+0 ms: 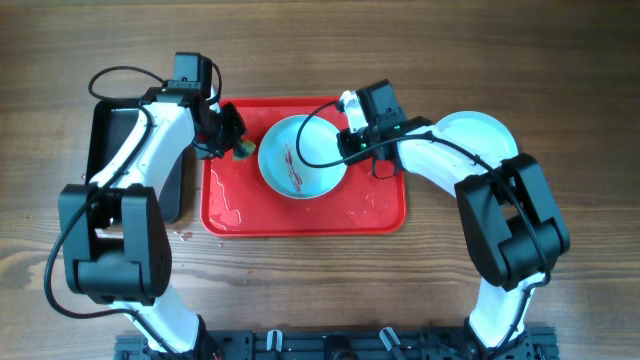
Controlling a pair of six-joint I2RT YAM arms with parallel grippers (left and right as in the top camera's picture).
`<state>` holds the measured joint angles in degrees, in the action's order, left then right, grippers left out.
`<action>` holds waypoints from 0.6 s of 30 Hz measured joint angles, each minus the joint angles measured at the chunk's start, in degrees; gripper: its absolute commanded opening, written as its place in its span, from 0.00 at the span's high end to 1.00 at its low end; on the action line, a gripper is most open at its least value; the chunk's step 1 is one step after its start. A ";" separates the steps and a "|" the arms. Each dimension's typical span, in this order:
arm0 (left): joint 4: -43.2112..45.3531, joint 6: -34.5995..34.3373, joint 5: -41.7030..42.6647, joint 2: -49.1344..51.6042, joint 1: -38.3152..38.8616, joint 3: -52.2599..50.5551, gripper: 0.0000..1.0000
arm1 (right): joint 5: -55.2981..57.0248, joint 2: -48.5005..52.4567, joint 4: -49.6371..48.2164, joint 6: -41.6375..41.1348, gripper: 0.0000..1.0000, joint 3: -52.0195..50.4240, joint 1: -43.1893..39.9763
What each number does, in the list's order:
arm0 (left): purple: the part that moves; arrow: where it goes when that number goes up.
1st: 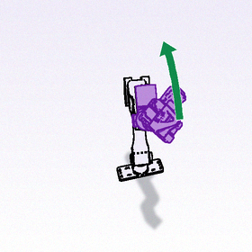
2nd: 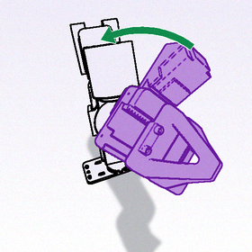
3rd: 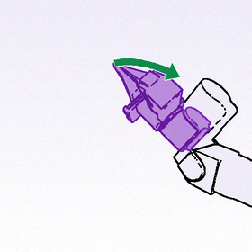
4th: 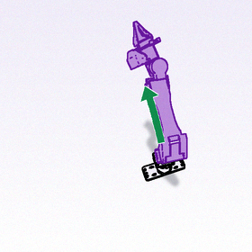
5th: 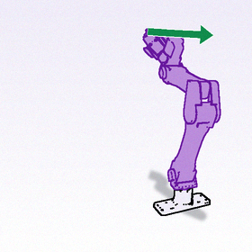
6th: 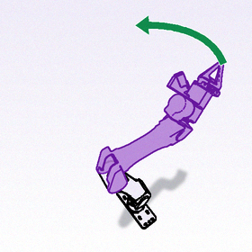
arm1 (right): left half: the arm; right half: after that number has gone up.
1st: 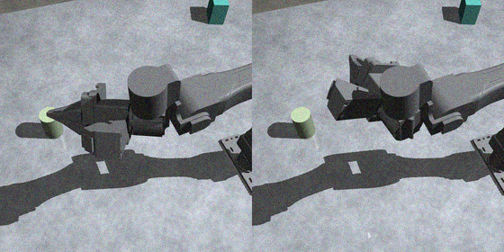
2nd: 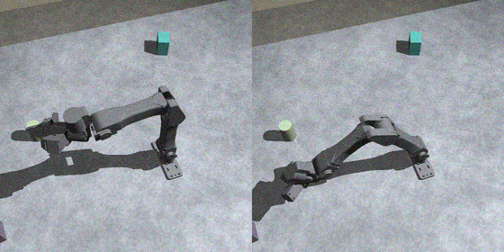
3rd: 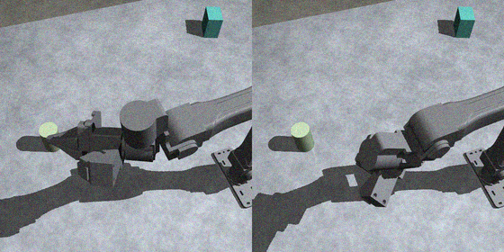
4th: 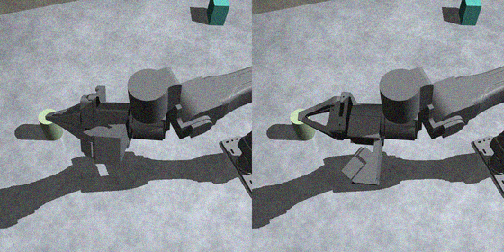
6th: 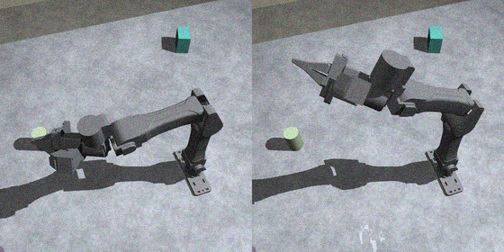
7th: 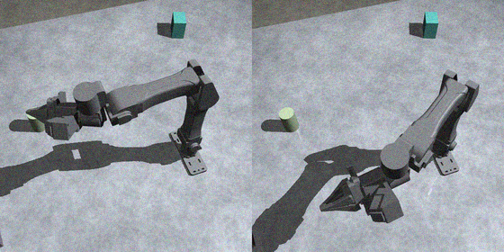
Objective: Clean dirty plates on tray and stack at the side
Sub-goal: 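Move right gripper to the second blue plate and drag it to tray center, then scrub the second blue plate with the sponge in the left gripper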
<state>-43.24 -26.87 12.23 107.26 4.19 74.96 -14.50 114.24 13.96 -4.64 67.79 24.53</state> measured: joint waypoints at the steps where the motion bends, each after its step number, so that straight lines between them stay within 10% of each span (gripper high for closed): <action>1: 0.02 0.00 -0.02 0.00 0.00 0.00 0.96 | 0.02 0.00 0.13 -0.24 0.96 0.17 0.00; 18: 0.13 0.00 0.00 0.00 0.00 0.00 0.96 | -0.17 -0.07 9.31 -31.89 0.96 1.68 7.41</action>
<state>-43.11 -26.87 12.23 107.26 4.19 74.96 -14.68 114.17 23.27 -36.53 69.47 31.94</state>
